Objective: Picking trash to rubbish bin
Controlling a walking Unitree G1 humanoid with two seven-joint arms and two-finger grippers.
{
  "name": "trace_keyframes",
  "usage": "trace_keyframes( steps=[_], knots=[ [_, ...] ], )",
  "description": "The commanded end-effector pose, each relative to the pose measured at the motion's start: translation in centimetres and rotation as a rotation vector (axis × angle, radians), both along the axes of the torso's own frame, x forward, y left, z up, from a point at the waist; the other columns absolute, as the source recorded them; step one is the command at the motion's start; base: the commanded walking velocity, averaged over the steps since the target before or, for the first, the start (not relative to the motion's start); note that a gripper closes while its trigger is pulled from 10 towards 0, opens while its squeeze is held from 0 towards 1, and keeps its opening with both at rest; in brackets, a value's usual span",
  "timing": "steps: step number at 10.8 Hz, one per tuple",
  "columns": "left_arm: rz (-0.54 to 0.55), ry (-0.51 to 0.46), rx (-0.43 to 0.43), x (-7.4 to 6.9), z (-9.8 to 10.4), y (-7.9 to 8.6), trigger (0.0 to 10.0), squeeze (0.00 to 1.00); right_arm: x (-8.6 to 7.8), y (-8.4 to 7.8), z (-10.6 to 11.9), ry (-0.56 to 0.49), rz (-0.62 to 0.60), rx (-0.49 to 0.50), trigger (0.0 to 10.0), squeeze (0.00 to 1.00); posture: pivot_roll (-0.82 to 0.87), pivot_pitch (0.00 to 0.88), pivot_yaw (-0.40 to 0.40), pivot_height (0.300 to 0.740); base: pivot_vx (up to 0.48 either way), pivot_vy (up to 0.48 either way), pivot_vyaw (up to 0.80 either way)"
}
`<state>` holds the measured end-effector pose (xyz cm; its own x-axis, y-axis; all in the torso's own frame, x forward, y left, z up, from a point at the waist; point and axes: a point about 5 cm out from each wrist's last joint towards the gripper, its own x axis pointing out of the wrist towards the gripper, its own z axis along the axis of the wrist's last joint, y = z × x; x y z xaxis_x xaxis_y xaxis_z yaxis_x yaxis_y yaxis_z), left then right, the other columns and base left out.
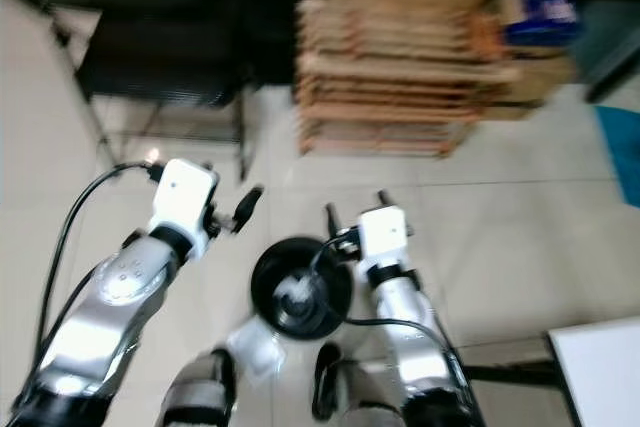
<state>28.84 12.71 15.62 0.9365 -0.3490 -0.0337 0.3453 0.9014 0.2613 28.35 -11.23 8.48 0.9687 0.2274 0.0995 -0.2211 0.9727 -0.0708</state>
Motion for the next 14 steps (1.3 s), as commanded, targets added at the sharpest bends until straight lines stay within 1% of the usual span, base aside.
trace_keyframes(
  steps=[1,2,3,4,6,7,9,11,12,14],
  knots=[
    [-0.033,-0.027,0.005,0.1,-0.3,-1.1,10.0,0.00,-0.5,-1.3,0.5,0.006,-0.058,0.017,10.0,0.00,0.34,0.153,-0.133,0.740,0.000,0.000,-0.75],
    [-0.041,-0.063,0.001,0.6,-0.1,-1.6,10.0,0.00,-1.0,-2.0,1.3,-0.011,-0.086,0.015,10.0,0.00,0.31,0.131,-0.125,0.740,0.000,0.000,-0.76],
    [-0.057,-0.122,-0.002,1.1,0.3,-2.2,10.0,0.00,-1.6,-3.0,2.8,-0.046,-0.134,0.018,10.0,0.00,0.29,0.107,-0.117,0.740,0.000,0.000,-0.76],
    [-0.052,-0.186,0.008,1.5,0.4,-2.3,10.0,0.00,-2.2,-3.8,4.5,-0.082,-0.177,0.028,10.0,0.00,0.27,0.097,-0.113,0.740,0.000,0.000,-0.76],
    [-0.023,-0.225,-0.005,2.2,0.7,-2.2,10.0,0.00,-3.0,-4.6,6.4,-0.114,-0.223,0.037,10.0,0.00,0.24,0.079,-0.108,0.740,0.000,0.000,-0.76],
    [-0.063,-0.217,-0.049,2.6,1.0,-3.3,10.0,0.00,-3.7,-5.4,7.2,-0.124,-0.268,0.031,10.0,0.00,0.21,0.058,-0.099,0.740,0.000,0.000,-0.76],
    [-0.117,-0.208,-0.090,2.9,1.3,-4.8,10.0,0.00,-4.5,-5.7,7.7,-0.114,-0.298,0.023,10.0,0.00,0.20,0.052,-0.094,0.740,0.000,0.000,-0.76],
    [-0.110,-0.151,-0.130,3.3,1.1,-5.3,10.0,0.00,-4.7,-5.5,7.9,-0.108,-0.302,0.031,10.0,0.00,0.18,0.043,-0.091,0.740,0.000,0.000,-0.74],
    [-0.109,-0.145,-0.131,3.4,1.1,-5.4,10.0,0.00,-4.9,-5.4,7.9,-0.101,-0.301,0.038,10.0,0.00,0.18,0.047,-0.096,0.740,0.000,0.000,0.00],
    [-0.095,-0.123,-0.130,3.4,0.5,-5.0,10.0,0.00,-5.0,-5.4,8.0,-0.084,-0.296,0.040,10.0,0.00,0.18,0.051,-0.098,0.740,0.000,0.000,0.00]
  ],
)
